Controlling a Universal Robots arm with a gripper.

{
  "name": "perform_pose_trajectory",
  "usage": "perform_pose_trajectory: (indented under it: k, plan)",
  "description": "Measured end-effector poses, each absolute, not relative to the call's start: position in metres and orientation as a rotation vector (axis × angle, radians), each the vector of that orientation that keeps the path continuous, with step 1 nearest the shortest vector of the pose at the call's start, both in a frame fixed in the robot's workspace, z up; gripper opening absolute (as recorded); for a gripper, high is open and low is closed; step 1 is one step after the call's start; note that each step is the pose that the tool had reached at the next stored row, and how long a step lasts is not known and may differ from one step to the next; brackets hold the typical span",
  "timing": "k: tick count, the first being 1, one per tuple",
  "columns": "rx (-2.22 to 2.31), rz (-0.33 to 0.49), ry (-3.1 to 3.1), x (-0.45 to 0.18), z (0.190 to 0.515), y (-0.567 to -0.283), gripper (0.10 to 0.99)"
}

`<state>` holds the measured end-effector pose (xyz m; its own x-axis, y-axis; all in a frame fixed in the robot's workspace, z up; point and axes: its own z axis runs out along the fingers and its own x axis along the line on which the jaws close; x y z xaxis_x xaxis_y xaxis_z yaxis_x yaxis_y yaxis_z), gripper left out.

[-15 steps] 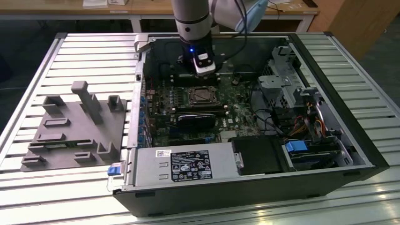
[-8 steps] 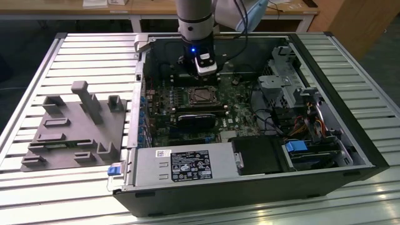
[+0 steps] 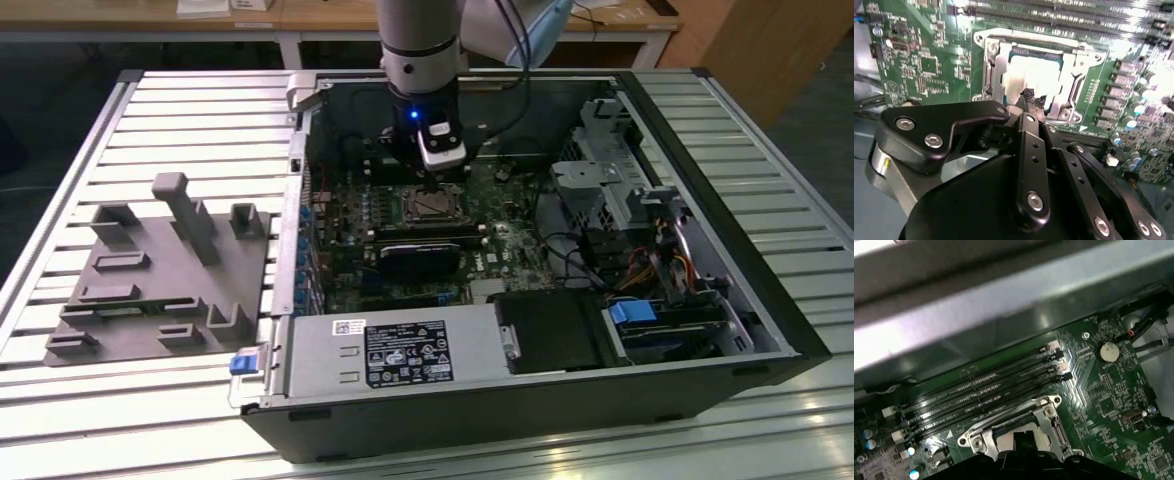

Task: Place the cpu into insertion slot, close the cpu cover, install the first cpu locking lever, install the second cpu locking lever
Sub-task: 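Install the first cpu locking lever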

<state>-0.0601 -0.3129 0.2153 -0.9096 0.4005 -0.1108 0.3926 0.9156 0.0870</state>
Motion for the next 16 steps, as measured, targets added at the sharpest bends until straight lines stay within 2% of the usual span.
perform_pose_trajectory:
  k: [16]
  plan:
    - [0.616,0.084,2.952,-0.059,0.215,-0.328,0.102]
